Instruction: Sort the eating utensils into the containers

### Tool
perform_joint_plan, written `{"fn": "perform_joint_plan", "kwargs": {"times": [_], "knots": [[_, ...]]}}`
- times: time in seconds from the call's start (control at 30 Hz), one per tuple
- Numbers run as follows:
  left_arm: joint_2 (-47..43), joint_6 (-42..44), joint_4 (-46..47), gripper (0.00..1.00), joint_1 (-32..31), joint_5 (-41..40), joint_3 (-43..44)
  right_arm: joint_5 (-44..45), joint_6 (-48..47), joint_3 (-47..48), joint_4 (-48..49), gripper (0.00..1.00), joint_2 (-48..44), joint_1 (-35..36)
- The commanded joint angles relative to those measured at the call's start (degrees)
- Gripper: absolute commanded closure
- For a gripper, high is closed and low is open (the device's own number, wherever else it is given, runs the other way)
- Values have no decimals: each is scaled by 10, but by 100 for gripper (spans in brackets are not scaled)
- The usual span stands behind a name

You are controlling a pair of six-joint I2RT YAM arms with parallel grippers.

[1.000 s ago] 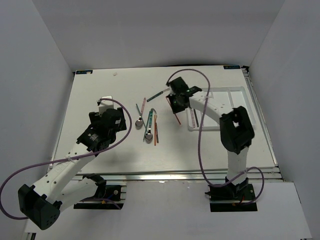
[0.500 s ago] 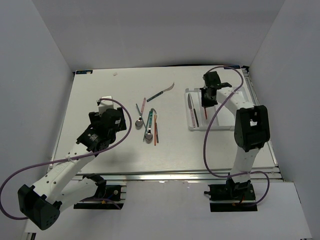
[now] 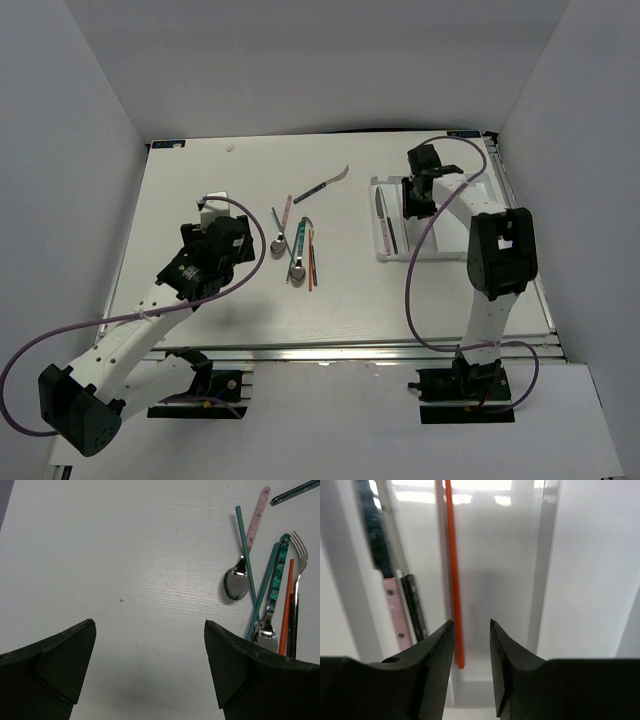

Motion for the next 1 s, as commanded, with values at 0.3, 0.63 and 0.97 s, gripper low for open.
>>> {"fn": "perform_joint_plan", "kwargs": {"times": [0.3, 0.63, 0.97], "knots": [[2, -1, -3, 2, 0, -5, -3, 60, 144, -41, 92, 40, -130, 265], [-16, -6, -9, 2, -1, -14, -3, 61, 227, 14, 132, 58, -18, 369], [-30, -6, -8, 2, -1, -11, -6, 49, 228, 60, 114, 65, 61, 379]]}}
